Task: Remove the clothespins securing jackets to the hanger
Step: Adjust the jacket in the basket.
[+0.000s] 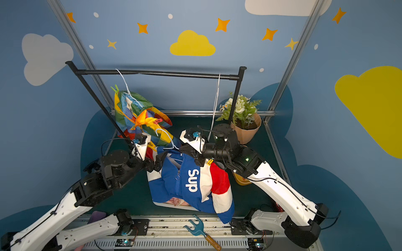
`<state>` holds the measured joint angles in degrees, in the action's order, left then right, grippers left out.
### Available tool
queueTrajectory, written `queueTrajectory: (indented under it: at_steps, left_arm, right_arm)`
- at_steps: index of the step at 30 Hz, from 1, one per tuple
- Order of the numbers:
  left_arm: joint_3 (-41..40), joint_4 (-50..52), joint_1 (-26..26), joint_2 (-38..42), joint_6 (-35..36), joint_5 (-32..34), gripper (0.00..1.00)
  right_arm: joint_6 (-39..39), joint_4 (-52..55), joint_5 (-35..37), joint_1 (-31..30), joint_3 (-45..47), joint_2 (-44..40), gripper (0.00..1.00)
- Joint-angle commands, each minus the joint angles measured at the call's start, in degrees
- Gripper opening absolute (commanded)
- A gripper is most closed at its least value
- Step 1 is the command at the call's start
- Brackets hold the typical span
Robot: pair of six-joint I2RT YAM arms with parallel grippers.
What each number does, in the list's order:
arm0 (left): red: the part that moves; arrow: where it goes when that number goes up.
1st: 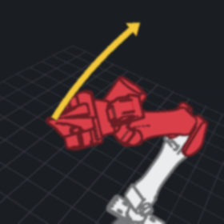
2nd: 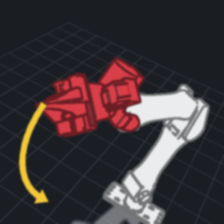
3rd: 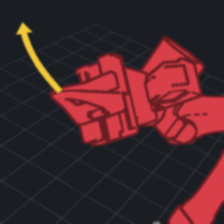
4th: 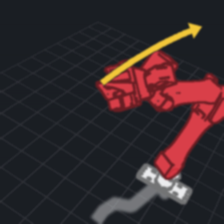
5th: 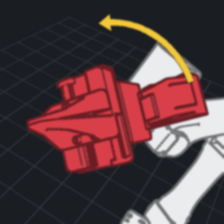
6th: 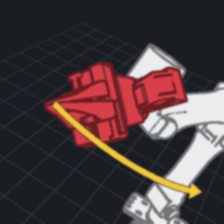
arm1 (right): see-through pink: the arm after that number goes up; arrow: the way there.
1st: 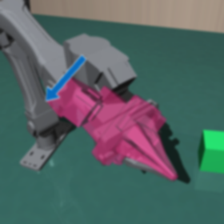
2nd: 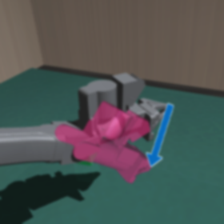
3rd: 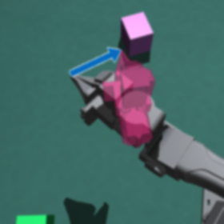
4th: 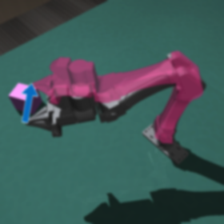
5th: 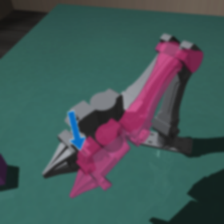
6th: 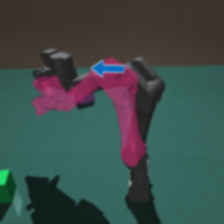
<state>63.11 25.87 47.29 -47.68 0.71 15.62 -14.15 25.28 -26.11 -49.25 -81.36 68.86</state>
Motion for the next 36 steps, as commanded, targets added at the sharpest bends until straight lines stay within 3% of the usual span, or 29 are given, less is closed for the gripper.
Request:
queueTrajectory:
  at_steps: [1,10,17,19,23,26,32,36]
  left_arm:
    - [1.85,-3.33,-2.44,-0.56,1.30,-12.10,1.00]
    - [6.50,-0.18,-10.47,-6.27,5.55,-34.93,1.00]
    - [9.34,-0.74,-13.78,-11.19,6.54,-44.02,0.96]
    - [10.34,0.45,-13.89,-12.80,6.79,-46.69,0.87]
    - [10.12,-0.18,-14.00,-13.68,6.90,-48.80,0.60]
    - [8.55,-2.85,-13.98,-12.22,6.41,-48.22,0.54]
    - [8.48,-2.23,-13.98,-12.06,6.58,-51.21,0.26]
    - [8.11,-2.74,-14.02,-11.92,6.80,-51.55,0.14]
  right_arm:
    - [1.27,-3.61,-5.97,2.57,0.99,-1.98,0.00]
    - [1.87,-4.16,-19.03,8.95,1.94,-2.31,0.00]
    - [1.02,-3.29,-24.18,10.65,2.34,-1.24,0.00]
    - [1.15,-4.31,-24.87,11.22,2.65,-0.93,0.00]
    - [1.59,-4.58,-26.84,12.07,1.31,0.67,0.00]
    - [0.80,-3.57,-26.80,12.49,0.90,1.71,0.00]
    - [3.59,-6.01,-29.70,14.49,0.69,2.98,0.00]
    - [4.18,-5.01,-29.71,15.62,-0.63,4.48,0.00]
